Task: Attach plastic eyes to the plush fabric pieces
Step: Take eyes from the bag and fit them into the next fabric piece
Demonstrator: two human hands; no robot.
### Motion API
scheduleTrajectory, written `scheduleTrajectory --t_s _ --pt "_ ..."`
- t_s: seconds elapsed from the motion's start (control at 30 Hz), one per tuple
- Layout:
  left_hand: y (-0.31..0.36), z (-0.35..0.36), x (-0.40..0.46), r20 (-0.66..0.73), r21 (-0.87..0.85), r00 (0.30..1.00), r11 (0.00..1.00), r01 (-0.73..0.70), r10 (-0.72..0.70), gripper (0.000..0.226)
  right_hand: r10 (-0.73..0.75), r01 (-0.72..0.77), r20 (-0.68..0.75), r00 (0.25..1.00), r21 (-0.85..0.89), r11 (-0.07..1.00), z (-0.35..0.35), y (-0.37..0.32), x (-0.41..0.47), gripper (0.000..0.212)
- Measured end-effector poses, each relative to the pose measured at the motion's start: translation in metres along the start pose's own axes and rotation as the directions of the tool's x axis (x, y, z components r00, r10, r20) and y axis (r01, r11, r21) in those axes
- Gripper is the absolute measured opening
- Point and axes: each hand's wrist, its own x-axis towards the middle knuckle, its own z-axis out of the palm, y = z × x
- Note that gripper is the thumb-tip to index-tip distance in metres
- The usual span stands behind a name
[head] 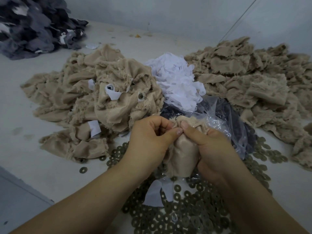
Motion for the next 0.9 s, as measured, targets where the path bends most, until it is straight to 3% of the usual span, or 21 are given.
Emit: scheduleTrajectory --t_s 0.27,0.53,0.9 --pt "0.004 0.001 -0.001 0.039 -0.143 0.997 0.987 0.074 -0.069 0.009 -0.061 0.061 -0.007 0.998 -0.037 0.997 -0.002 -0.001 -0.001 0.022" --pt "0.011 0.005 -0.001 0.036 -0.15 0.992 0.981 0.126 -0.122 0.025 -0.182 0.175 -0.093 0.979 -0.076 0.982 -0.002 0.005 -0.002 0.005" --pt "0.013 0.009 -0.001 -0.028 -0.05 0.996 0.995 0.087 -0.088 0.028 -0.274 0.269 -0.087 0.958 -0.063 0.961 -0.003 0.008 -0.002 0.01"
